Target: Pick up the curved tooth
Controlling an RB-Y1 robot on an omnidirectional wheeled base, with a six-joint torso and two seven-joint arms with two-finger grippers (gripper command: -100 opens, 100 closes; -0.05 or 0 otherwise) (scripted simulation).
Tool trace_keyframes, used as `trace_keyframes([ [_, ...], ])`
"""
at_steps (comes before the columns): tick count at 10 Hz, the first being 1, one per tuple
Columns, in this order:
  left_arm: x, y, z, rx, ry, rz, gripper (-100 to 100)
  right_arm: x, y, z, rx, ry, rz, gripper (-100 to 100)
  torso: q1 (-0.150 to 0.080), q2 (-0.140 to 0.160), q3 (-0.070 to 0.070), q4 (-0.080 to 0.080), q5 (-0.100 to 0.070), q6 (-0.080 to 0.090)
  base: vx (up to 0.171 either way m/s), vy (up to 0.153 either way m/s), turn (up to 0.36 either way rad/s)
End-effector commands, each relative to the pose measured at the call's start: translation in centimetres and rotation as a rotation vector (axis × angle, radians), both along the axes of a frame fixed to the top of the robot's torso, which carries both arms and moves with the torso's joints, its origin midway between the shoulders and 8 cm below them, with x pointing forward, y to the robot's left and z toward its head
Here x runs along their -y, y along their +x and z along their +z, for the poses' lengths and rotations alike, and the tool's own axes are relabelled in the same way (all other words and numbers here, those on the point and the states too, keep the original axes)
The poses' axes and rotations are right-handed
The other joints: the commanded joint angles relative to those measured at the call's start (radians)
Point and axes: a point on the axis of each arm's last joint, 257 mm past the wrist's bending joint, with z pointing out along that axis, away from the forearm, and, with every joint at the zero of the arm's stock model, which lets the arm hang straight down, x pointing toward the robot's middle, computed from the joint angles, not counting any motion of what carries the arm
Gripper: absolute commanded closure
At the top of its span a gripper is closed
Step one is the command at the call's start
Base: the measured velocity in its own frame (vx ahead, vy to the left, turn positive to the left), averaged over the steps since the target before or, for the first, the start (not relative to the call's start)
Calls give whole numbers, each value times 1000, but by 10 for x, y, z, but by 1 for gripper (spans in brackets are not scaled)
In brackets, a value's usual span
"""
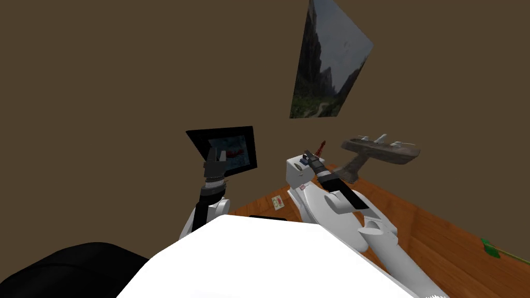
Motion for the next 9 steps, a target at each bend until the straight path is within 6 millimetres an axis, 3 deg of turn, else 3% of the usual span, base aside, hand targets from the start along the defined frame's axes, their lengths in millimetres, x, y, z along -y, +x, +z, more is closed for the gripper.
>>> trace_keyframes([
  [1,0,0,0,0,0,0,0,8,9,-9,-46,-63,-14,-100,0,0,0,0,0,0,-23,23,272],
  [6,0,0,0,0,0,0,0,27,24,-33,-159,-213,-40,-100,1,-1,0,0,0,-1,-10,22,195],
  [9,0,0,0,0,0,0,0,48,32,-58,-266,-329,-63,-100,0,-1,-1,0,0,0,3,24,206],
])
